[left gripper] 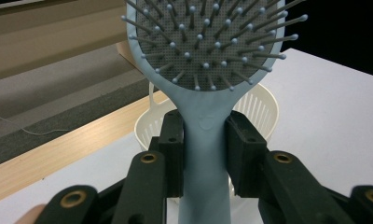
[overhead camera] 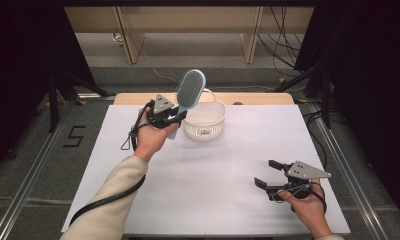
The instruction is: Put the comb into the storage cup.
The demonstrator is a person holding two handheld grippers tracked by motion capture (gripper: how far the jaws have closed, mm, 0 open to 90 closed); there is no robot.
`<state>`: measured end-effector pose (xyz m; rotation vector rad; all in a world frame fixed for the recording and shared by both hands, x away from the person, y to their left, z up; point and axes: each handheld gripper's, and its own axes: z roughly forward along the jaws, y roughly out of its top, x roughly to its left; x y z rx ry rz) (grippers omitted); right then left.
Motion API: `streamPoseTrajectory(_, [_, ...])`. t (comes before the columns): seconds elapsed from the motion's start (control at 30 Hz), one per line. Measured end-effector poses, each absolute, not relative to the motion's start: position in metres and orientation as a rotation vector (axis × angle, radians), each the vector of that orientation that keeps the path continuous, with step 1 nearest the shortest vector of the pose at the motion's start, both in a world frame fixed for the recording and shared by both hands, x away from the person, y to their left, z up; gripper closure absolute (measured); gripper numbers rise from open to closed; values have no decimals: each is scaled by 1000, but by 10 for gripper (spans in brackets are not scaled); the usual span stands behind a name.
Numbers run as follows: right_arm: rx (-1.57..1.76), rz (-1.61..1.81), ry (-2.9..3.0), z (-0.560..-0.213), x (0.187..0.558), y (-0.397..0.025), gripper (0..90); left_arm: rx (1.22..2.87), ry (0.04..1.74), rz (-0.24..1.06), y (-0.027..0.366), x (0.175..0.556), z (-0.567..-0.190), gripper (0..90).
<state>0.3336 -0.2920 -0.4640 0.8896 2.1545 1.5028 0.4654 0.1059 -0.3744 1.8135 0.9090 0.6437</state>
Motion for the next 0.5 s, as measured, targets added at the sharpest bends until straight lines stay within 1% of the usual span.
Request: streamPoseTrajectory(0.5, [883,1502,2158,-464,333,-292,159,1813,907,646,101,471,-373,699])
